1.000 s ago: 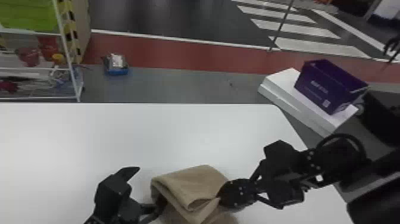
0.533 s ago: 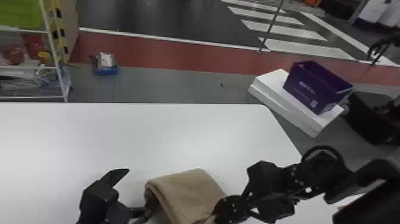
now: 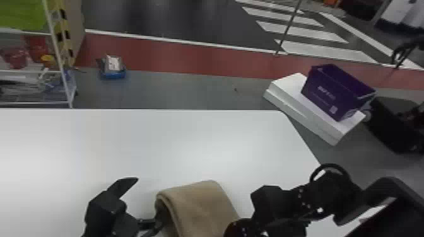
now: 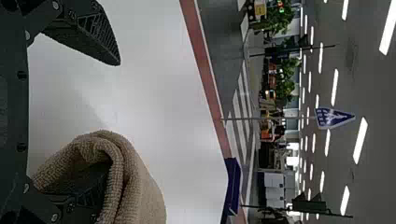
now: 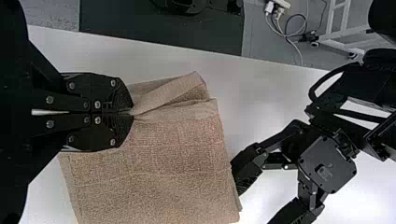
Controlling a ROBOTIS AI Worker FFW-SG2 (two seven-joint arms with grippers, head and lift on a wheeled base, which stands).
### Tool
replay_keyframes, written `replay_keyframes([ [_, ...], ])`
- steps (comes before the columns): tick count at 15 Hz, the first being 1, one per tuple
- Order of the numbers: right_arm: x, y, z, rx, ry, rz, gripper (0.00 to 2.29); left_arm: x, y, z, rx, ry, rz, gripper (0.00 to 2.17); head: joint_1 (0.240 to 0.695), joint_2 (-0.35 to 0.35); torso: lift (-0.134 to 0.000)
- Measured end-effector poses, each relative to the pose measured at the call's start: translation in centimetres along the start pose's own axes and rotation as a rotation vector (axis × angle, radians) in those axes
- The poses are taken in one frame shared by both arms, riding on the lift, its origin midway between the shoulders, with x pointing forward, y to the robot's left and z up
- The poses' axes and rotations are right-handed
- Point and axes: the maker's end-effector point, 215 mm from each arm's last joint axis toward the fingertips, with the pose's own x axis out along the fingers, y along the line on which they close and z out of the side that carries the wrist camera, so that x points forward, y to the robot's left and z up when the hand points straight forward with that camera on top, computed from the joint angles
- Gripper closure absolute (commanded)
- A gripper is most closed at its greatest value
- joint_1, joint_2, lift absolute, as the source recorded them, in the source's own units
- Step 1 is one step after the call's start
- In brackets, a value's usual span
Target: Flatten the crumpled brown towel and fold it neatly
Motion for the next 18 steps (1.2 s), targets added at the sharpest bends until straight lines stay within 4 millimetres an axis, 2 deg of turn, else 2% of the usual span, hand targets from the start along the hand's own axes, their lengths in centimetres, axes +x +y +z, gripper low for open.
replay_keyframes([
  [6,1.6,0.7,-0.3,-0.009,0.02,0.029,1.4,0.0,0.0,-0.1,0.0,0.001,0.0,0.18,0.695,-0.311,-0.124],
  [8,2.0,1.0,-0.4,-0.009,0.024,0.039,1.06,0.0,0.0,-0.1,0.0,0.001,0.0,0.18,0.695,-0.31,-0.124],
  [9,2.1,1.0,-0.4,-0.005,0.024,0.04,0.72,0.0,0.0,-0.1,0.0,0.001,0.001,0.18,0.695,-0.309,-0.124],
  [10,2.1,1.0,-0.5,0.0,0.026,0.04,0.48,0.0,0.0,-0.1,0.0,0.001,0.001,0.18,0.695,-0.309,-0.124],
  [12,2.1,1.0,-0.5,0.01,0.026,0.041,0.25,0.0,0.0,0.0,0.0,0.0,0.001,0.18,0.695,-0.311,-0.124],
  [17,1.4,0.5,0.1,0.041,-0.01,0.034,0.22,0.1,0.0,-0.2,-0.001,0.004,0.0,0.18,0.695,-0.306,-0.124],
  [18,1.1,0.4,0.4,0.052,-0.027,0.034,0.36,0.1,0.0,-0.3,-0.001,0.005,0.0,0.18,0.695,-0.304,-0.124],
])
